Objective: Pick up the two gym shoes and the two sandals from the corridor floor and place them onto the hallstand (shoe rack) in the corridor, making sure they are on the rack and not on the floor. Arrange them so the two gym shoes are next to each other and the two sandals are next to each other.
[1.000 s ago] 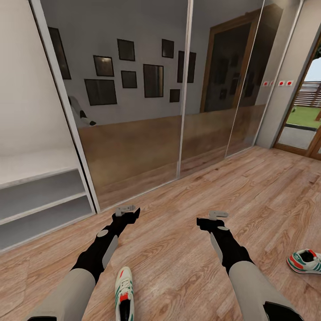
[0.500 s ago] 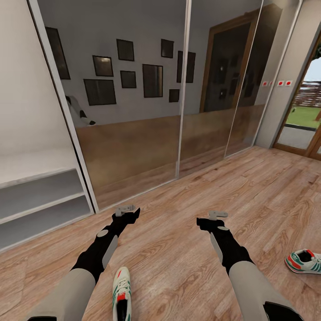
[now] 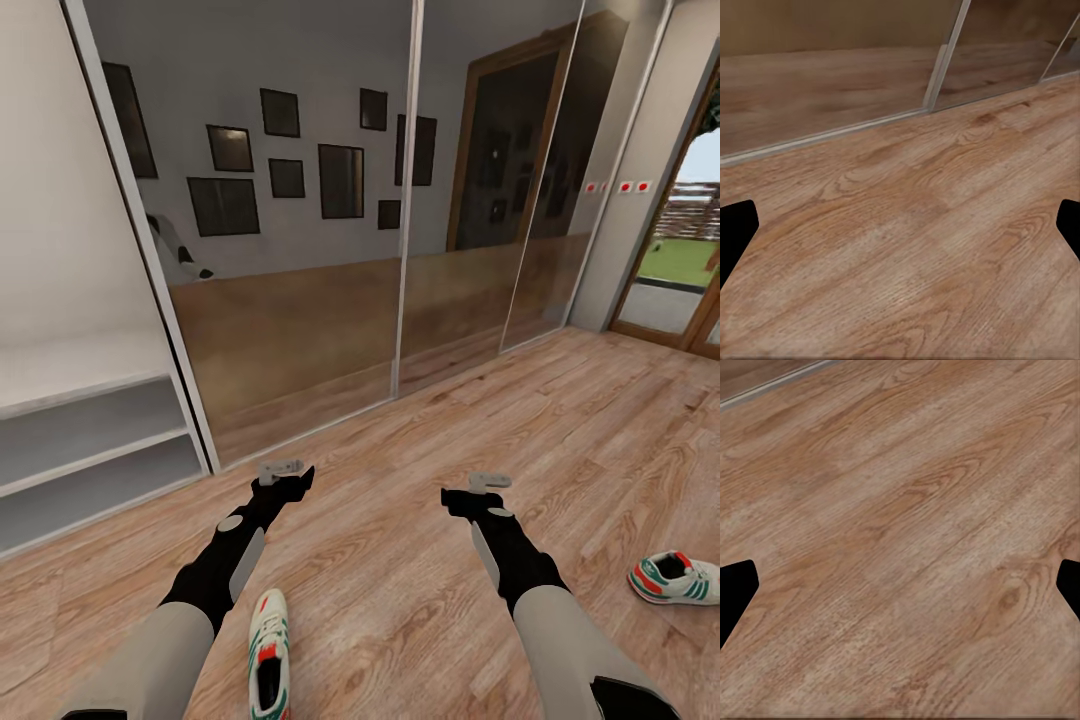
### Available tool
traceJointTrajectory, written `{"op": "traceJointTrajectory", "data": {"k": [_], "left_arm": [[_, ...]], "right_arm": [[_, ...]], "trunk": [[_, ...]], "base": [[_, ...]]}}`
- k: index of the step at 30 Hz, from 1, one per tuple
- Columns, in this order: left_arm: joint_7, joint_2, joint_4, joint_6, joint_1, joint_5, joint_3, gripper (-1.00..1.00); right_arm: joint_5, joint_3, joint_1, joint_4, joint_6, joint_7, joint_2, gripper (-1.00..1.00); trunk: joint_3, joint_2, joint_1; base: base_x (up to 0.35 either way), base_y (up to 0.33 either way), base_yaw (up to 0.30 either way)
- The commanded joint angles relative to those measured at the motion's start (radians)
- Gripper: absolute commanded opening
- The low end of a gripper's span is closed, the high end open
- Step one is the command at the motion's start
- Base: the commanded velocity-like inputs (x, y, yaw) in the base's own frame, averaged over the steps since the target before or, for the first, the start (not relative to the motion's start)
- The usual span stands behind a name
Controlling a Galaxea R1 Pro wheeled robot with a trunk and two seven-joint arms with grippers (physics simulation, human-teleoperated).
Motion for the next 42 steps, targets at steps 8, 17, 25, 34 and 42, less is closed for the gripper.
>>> {"op": "traceJointTrajectory", "data": {"k": [8, 17, 25, 34, 42], "left_arm": [[-0.008, -0.001, 0.001, -0.001, -0.001, 0.01, 0.004, 1.0], [-0.008, -0.001, 0.001, -0.001, -0.001, 0.01, 0.004, 1.0], [-0.003, 0.006, 0.0, -0.001, -0.001, 0.005, 0.01, 1.0], [0.03, 0.041, 0.045, 0.105, -0.001, 0.006, 0.015, 1.0], [0.112, 0.045, 0.107, 0.14, -0.001, 0.007, 0.012, 1.0]], "right_arm": [[0.01, -0.005, 0.0, -0.002, 0.006, 0.002, 0.001, 1.0], [0.01, -0.005, 0.0, -0.002, 0.006, 0.001, 0.002, 1.0], [0.01, -0.004, 0.0, -0.002, 0.006, 0.003, 0.002, 1.0], [0.011, -0.005, 0.0, -0.006, 0.015, 0.004, 0.002, 1.0], [0.01, -0.006, 0.0, -0.174, 0.059, 0.002, 0.002, 1.0]], "trunk": [[-0.001, 0.0, 0.0], [-0.001, 0.0, 0.0], [-0.001, 0.0, 0.0], [-0.001, 0.0, 0.0], [-0.001, 0.0, 0.0]], "base": [[-0.063, -0.032, 0.0], [-0.005, -0.003, 0.0], [0.0, 0.0, 0.0], [0.0, 0.0, 0.0], [0.0, 0.0, 0.0]]}}
